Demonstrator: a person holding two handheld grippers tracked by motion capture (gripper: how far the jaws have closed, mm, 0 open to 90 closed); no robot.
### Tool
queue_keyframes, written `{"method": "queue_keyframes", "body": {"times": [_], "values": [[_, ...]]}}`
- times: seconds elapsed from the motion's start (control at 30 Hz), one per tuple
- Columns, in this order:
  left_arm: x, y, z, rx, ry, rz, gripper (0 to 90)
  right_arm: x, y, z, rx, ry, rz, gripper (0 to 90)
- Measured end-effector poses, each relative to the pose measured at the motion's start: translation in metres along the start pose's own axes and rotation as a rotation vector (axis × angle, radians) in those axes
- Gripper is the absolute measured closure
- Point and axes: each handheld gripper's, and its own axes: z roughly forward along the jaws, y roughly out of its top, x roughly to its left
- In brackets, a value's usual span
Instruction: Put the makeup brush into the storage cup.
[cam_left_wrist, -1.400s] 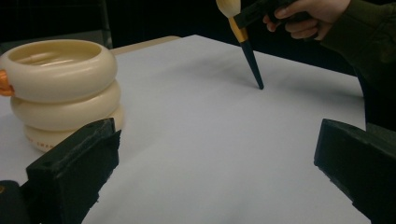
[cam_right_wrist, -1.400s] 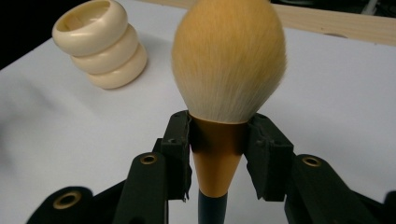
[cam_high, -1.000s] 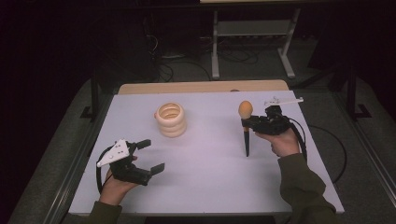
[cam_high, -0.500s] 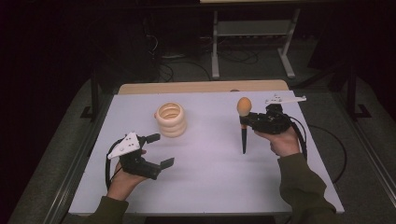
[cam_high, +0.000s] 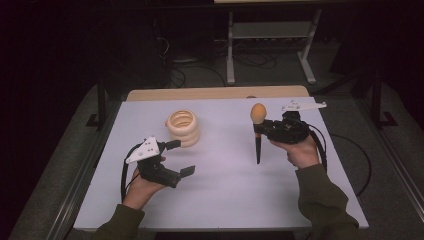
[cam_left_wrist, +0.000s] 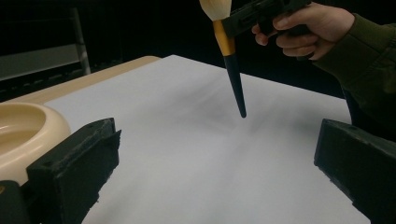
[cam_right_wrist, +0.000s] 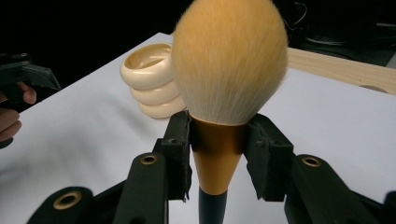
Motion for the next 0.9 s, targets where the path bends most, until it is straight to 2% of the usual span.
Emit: {"method": "queue_keyframes", "body": {"times": [0.43, 0.9], "values": [[0.000, 0.007, 0.019, -0.013, -0.034, 0.009, 0.0, 0.016, 0.008, -0.004, -0.030, 0.034, -0.034, 61.5], [-0.003, 0.026, 0.045, -0.028, -0.070, 0.034, 0.0, 0.026, 0.010, -0.001, -0.043, 0.061, -0.050, 61.5]]}}
